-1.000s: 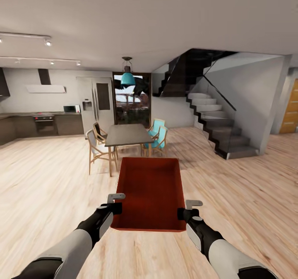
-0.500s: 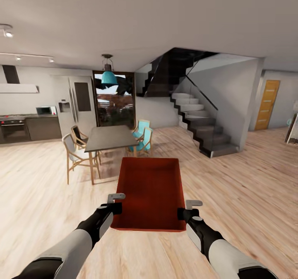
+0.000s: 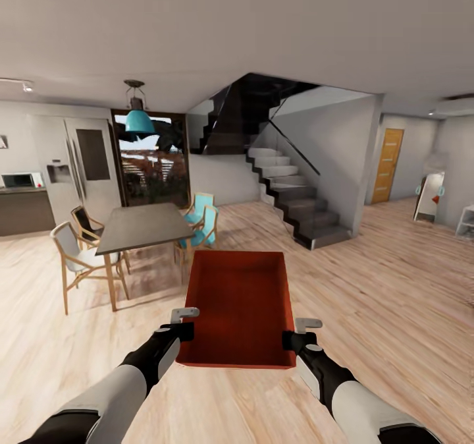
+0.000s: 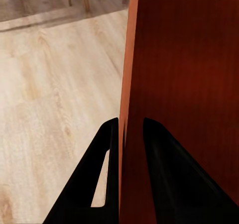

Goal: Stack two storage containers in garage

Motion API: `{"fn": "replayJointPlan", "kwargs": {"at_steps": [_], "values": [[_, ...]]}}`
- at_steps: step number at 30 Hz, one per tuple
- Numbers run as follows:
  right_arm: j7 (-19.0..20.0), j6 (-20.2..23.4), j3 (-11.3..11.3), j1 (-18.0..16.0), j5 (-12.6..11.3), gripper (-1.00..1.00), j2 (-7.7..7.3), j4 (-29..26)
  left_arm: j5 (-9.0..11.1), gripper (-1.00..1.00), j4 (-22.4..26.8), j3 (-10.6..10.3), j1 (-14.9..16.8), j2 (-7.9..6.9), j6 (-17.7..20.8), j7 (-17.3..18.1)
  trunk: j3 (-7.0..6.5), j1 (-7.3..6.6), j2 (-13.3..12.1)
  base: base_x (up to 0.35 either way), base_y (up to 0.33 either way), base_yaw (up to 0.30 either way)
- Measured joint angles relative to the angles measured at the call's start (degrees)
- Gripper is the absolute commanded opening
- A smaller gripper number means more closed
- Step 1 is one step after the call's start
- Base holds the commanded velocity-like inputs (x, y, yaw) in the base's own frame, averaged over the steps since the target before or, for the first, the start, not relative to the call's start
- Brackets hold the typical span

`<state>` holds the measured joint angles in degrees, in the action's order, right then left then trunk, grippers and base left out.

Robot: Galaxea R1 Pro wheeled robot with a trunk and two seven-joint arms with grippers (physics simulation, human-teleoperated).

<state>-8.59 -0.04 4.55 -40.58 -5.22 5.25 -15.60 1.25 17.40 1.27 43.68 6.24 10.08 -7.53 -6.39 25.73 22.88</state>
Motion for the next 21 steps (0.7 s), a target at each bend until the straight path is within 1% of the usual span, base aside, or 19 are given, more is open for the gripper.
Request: {"fn": "replayJointPlan", "kwargs": {"at_steps": [21], "values": [[0.0,0.0,0.0,0.0,0.0,-1.0,0.01,0.0,0.0,-1.0,0.0,0.0,0.0,-0.02,0.0,0.0,0.0,0.0,0.0,0.322,0.0,-0.243]]}}
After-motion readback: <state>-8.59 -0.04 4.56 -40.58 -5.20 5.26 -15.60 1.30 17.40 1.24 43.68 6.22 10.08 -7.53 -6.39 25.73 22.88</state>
